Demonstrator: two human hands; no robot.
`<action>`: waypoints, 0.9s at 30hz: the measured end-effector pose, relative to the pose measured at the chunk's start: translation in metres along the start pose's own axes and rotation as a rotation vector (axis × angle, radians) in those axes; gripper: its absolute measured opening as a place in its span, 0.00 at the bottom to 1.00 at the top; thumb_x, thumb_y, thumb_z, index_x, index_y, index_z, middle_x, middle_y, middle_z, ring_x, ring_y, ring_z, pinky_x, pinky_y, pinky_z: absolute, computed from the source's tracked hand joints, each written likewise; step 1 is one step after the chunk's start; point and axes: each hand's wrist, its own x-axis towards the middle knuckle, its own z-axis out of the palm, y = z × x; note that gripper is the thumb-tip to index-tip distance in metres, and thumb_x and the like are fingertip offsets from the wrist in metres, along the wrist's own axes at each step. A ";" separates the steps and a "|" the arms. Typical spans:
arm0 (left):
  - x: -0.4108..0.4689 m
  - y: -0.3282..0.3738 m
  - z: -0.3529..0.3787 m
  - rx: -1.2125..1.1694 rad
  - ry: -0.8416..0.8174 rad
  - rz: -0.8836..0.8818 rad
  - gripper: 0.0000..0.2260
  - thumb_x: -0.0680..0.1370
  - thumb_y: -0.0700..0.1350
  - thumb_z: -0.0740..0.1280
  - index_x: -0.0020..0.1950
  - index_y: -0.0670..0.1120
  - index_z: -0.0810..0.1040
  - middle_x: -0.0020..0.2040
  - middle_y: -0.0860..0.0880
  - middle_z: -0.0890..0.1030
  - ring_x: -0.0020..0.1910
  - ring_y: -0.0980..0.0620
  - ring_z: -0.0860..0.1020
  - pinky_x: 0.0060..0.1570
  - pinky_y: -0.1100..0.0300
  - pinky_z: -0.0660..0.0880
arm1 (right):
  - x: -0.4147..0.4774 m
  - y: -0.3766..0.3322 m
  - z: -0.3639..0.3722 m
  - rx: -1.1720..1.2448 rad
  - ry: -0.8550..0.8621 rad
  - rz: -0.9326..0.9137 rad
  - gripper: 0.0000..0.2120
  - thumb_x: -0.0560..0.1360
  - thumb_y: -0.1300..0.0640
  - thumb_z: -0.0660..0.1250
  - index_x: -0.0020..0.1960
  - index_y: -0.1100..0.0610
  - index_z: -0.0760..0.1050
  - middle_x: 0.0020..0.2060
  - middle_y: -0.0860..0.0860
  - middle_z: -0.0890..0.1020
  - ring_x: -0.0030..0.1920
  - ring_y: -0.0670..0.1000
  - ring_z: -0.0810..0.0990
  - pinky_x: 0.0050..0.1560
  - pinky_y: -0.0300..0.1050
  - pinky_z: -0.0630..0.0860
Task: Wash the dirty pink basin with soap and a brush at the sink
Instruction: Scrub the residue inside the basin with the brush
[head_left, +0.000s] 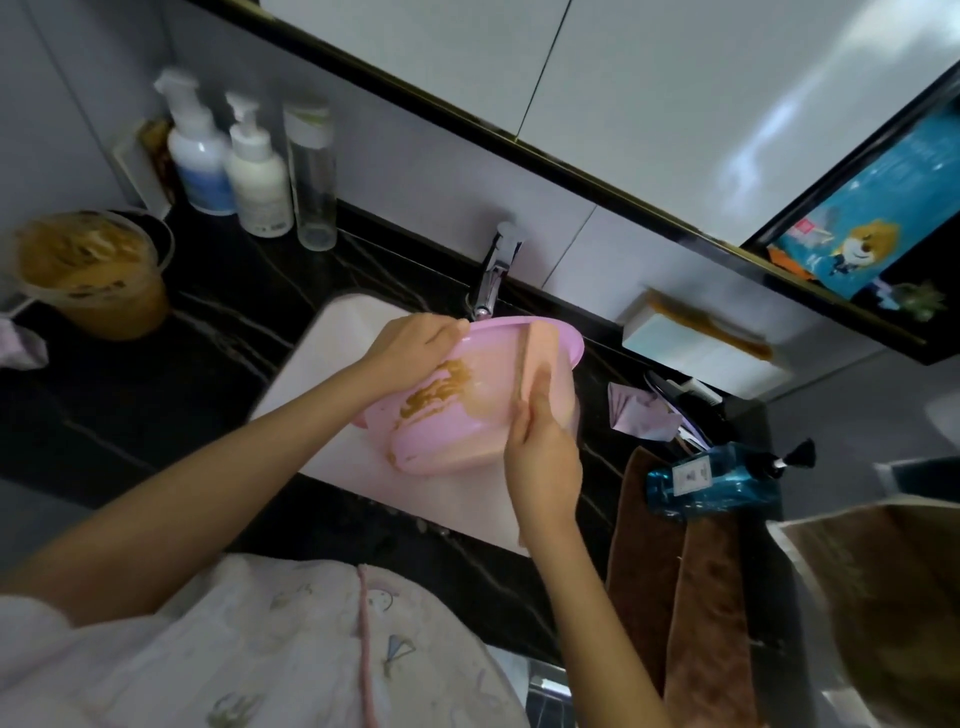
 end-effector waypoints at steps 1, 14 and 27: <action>0.001 -0.001 -0.001 -0.007 -0.009 -0.005 0.20 0.80 0.54 0.51 0.33 0.46 0.67 0.34 0.45 0.76 0.36 0.46 0.74 0.38 0.55 0.66 | -0.009 -0.007 0.006 -0.027 -0.011 -0.085 0.26 0.81 0.46 0.45 0.75 0.43 0.38 0.31 0.54 0.78 0.32 0.54 0.79 0.34 0.51 0.77; 0.008 -0.013 -0.010 -0.012 -0.003 -0.059 0.22 0.77 0.58 0.49 0.33 0.45 0.67 0.34 0.46 0.76 0.37 0.46 0.74 0.40 0.55 0.68 | -0.038 0.006 0.023 0.072 -0.213 -0.336 0.28 0.80 0.46 0.51 0.75 0.44 0.40 0.36 0.59 0.81 0.35 0.59 0.79 0.38 0.52 0.73; 0.020 -0.020 -0.011 -0.050 0.008 -0.060 0.22 0.77 0.59 0.50 0.30 0.47 0.66 0.29 0.51 0.72 0.32 0.49 0.71 0.37 0.55 0.67 | -0.049 0.009 0.074 0.136 0.083 -0.319 0.27 0.79 0.50 0.53 0.76 0.49 0.52 0.22 0.53 0.75 0.21 0.54 0.73 0.22 0.42 0.61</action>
